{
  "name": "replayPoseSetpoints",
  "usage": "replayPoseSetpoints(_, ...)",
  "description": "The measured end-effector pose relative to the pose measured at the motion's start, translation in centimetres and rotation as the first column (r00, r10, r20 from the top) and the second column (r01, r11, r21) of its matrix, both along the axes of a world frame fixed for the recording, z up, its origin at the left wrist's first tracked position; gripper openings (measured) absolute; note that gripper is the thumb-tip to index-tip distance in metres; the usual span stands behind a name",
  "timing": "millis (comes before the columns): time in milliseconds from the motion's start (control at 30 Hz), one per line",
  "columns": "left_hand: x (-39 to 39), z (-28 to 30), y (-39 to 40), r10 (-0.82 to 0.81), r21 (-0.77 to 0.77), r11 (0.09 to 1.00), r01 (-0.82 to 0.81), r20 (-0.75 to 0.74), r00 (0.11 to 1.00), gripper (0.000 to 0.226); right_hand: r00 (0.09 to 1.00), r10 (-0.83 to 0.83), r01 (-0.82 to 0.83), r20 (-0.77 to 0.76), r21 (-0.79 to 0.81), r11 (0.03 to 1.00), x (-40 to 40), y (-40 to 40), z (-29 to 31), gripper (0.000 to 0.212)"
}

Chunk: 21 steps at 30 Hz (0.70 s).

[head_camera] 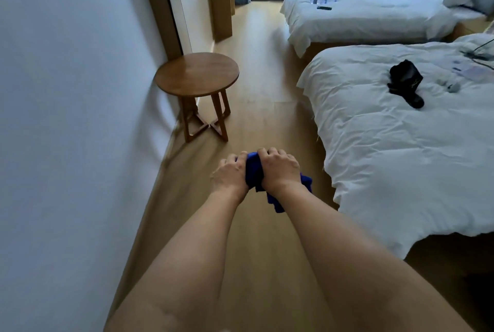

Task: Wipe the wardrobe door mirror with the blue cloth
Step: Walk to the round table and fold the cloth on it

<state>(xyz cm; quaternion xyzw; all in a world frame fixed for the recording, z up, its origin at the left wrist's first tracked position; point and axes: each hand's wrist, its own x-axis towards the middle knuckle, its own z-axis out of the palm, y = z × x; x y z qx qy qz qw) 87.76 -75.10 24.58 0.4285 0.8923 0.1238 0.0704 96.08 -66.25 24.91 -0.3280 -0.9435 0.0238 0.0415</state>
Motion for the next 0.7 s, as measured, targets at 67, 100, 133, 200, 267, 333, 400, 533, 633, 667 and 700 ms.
replayPoseSetpoints(67, -1.8, -0.2, 1.7, 0.000, -0.002, 1.000, 0.000, -0.013, 1.000, 0.068, 1.000, 0.012, -0.012, -0.011, 0.006, 1.000, -1.7, 1.9, -0.3, 0.055)
replayPoseSetpoints(100, -2.6, -0.4, 2.6, -0.005, -0.002, 1.000, 0.005, -0.014, 1.000, 0.068, 1.000, 0.012, -0.012, -0.013, 0.011, 1.000, -2.6, 2.8, -0.4, 0.055)
replayPoseSetpoints(133, -3.4, -0.6, 3.4, -0.010, -0.003, 1.000, 0.010, -0.013, 1.000, 0.068, 1.000, 0.011, -0.011, -0.011, 0.016, 1.000, -3.3, 3.6, -0.5, 0.054)
replayPoseSetpoints(200, -5.4, -1.0, 5.3, -0.022, 0.002, 1.000, 0.022, -0.014, 1.000, 0.069, 1.000, 0.003, -0.003, -0.010, 0.018, 1.000, -5.2, 5.4, -0.8, 0.054)
replayPoseSetpoints(267, -7.7, -1.4, 7.3, -0.035, 0.011, 0.999, 0.035, -0.023, 0.999, 0.069, 1.000, -0.002, 0.002, -0.004, 0.022, 1.000, -7.3, 7.4, -1.2, 0.053)
replayPoseSetpoints(333, -10.3, -1.6, 9.3, -0.045, 0.015, 0.999, 0.045, -0.028, 0.999, 0.070, 1.000, -0.011, 0.011, 0.007, 0.028, 1.000, -9.9, 9.3, -1.2, 0.050)
replayPoseSetpoints(400, -13.4, -1.7, 11.4, -0.050, 0.027, 0.998, 0.051, -0.018, 0.999, 0.069, 1.000, -0.020, 0.020, 0.011, 0.037, 0.999, -13.0, 11.3, -1.0, 0.049)
replayPoseSetpoints(533, -20.0, -1.4, 15.2, -0.066, 0.060, 0.996, 0.068, -0.031, 0.997, 0.065, 1.000, -0.017, 0.016, 0.013, 0.061, 0.998, -18.9, 14.9, -0.5, 0.048)
replayPoseSetpoints(633, -23.9, -1.5, 17.6, -0.082, 0.047, 0.995, 0.083, -0.020, 0.996, 0.065, 1.000, -0.015, 0.014, 0.023, 0.074, 0.997, -22.7, 17.5, -0.6, 0.050)
replayPoseSetpoints(667, -25.1, -1.7, 18.4, -0.086, 0.039, 0.995, 0.087, -0.014, 0.996, 0.065, 0.999, -0.014, 0.012, 0.030, 0.072, 0.997, -23.9, 18.4, -0.7, 0.050)
replayPoseSetpoints(700, -26.2, -1.9, 19.2, -0.087, 0.036, 0.996, 0.088, -0.009, 0.996, 0.065, 0.999, -0.012, 0.010, 0.038, 0.065, 0.998, -25.0, 19.2, -0.9, 0.051)
